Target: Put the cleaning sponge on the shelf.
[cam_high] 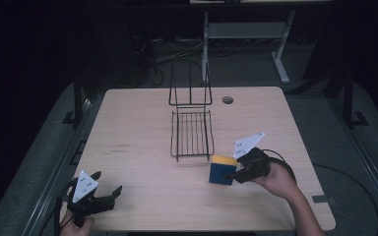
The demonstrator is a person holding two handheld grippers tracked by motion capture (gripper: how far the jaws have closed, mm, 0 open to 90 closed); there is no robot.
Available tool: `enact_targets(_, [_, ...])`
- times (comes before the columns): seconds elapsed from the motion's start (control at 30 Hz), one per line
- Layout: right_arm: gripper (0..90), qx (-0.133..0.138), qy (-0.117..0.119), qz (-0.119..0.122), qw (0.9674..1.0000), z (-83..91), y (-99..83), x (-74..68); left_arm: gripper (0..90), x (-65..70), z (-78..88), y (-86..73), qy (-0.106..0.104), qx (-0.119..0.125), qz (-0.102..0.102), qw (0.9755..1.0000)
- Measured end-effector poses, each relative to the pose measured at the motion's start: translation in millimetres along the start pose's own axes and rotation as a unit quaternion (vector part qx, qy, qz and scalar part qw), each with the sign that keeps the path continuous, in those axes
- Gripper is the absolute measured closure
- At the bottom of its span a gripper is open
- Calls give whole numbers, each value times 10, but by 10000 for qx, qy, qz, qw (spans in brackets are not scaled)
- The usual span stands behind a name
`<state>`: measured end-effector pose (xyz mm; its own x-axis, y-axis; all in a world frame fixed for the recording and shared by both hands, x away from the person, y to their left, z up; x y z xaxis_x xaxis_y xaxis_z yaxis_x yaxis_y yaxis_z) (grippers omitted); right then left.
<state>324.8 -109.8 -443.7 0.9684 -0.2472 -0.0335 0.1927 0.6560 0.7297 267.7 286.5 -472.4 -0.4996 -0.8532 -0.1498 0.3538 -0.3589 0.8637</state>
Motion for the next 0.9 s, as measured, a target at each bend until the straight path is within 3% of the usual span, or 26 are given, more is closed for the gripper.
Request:
enact_targets(0.3, [552, -13, 11, 246, 9997, -35, 166, 48, 141, -5, 10, 6, 10, 12, 21, 10000])
enact_targets(0.9, [551, 43, 112, 238, 9996, -121, 361, 215, 141, -8, 14, 9, 7, 24, 3, 10000])
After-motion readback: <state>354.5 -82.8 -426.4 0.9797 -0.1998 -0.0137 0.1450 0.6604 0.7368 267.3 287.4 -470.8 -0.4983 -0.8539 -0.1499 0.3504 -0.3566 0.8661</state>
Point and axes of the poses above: each handheld gripper's, and its own axes: z roughly backward along the jaws, y roughly out of its top, x roughly to its right, the point moved 7 cm from there along -z, roughly forward along the jaws, and after that the axes turned 4 degrees about x, right-handed, at the moved point
